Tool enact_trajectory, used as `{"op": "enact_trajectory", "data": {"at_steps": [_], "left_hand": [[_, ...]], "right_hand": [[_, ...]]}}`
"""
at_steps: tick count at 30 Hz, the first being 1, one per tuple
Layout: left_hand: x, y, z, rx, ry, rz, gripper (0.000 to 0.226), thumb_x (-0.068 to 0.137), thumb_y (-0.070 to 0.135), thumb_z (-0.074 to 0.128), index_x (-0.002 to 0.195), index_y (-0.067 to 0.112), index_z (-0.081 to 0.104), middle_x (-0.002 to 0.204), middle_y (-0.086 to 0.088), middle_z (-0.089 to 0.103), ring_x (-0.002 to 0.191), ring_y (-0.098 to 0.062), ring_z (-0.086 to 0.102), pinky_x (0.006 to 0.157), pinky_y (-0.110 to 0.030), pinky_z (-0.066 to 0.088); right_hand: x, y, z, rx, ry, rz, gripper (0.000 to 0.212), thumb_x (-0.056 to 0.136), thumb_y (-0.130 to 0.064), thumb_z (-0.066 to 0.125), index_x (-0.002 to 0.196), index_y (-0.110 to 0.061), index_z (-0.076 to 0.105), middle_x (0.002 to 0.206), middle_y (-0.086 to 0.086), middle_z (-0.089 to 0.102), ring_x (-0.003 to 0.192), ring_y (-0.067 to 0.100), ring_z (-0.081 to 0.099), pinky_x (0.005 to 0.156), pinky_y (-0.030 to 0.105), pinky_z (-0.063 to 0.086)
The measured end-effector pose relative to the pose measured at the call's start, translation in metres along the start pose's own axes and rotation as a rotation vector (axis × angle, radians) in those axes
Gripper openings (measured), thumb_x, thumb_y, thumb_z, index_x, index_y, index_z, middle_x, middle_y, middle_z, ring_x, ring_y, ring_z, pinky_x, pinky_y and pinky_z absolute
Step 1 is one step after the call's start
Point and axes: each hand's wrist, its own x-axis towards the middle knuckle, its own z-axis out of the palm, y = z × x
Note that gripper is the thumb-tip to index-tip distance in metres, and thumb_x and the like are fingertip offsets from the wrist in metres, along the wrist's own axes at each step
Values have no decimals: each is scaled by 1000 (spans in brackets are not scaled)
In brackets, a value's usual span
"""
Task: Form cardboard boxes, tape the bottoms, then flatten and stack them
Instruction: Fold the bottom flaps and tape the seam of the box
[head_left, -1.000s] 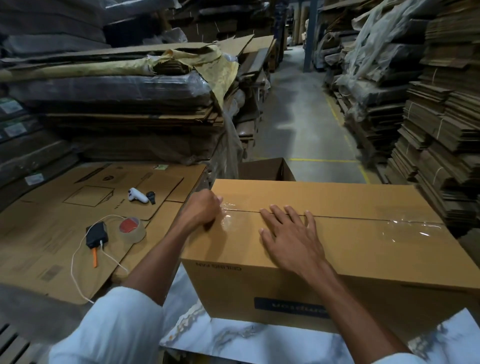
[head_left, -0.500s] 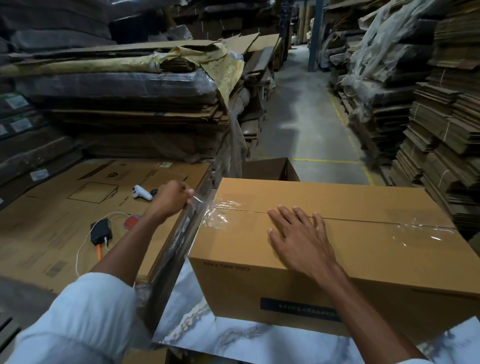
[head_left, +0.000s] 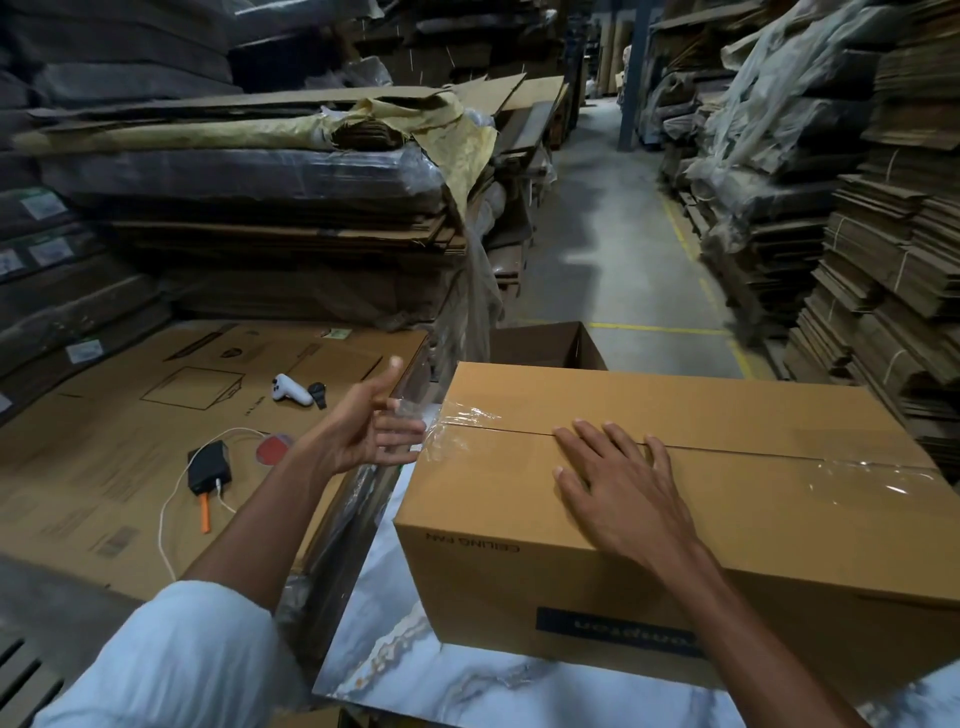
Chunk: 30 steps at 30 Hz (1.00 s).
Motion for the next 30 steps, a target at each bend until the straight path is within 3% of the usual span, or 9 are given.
{"op": "enact_trajectory", "data": {"at_steps": [2,6,12,14,16,18,21,24,30], "left_hand": [[0,-3,2,122,-22,63,60,68,33,88,110,5,55,114,-23,69,90,-28,74,66,-37,63],[3,-6,7,58,34,107,53,80,-4,77,126,1,50,113,-22,67,79,-27,76,61,-33,62],[3,-5,10,49,78,140,17,98,-8,53,103,8,51,115,-23,57,76,-28,73,58,-33,64],[3,-5,11,0,98,126,14,103,-8,44,108,5,48,113,-21,53,71,-28,72,54,-32,63],[5,-10,7,-123,122,101,24,105,-7,38,126,4,42,123,-24,46,82,-36,69,55,-38,63],[9,-20,-1,-237,147,85,24,106,-7,34,125,6,40,124,-30,44,90,-42,68,58,-44,64],[15,-31,-12,-248,115,75,16,105,-6,36,103,6,47,117,-28,52,98,-44,70,65,-46,65],[20,-33,-30,-289,40,33,8,102,0,50,105,6,54,125,-27,59,105,-42,71,76,-49,64],[28,-29,-67,-396,-18,-41,54,82,-9,61,136,2,56,130,-24,66,115,-39,68,76,-47,64]], "right_hand": [[0,0,0,2,-4,5,59,102,-61,17,159,-44,12,168,-15,9,156,14,5,124,56,-3],[-1,0,-1,1,-1,3,59,102,-61,16,158,-44,13,168,-15,10,155,14,6,124,56,-1],[-1,0,-1,9,3,9,61,101,-62,16,158,-44,13,168,-16,11,155,12,6,124,54,-2],[-1,1,-1,10,-3,11,60,101,-62,17,159,-43,13,168,-16,11,155,12,6,124,54,-2],[0,1,-1,10,-5,13,60,101,-62,17,158,-43,13,168,-16,11,155,12,6,124,54,-1],[0,1,0,10,-7,13,60,101,-62,18,158,-43,14,168,-16,11,155,12,7,124,54,-1],[0,1,1,12,3,15,59,101,-61,18,158,-44,15,168,-16,12,155,12,8,124,53,-1],[1,1,0,6,3,16,60,101,-61,18,158,-43,15,168,-17,12,155,12,8,124,53,-1],[-2,-1,-3,10,2,22,58,102,-60,20,158,-44,16,168,-17,11,155,12,6,124,52,-3]]}}
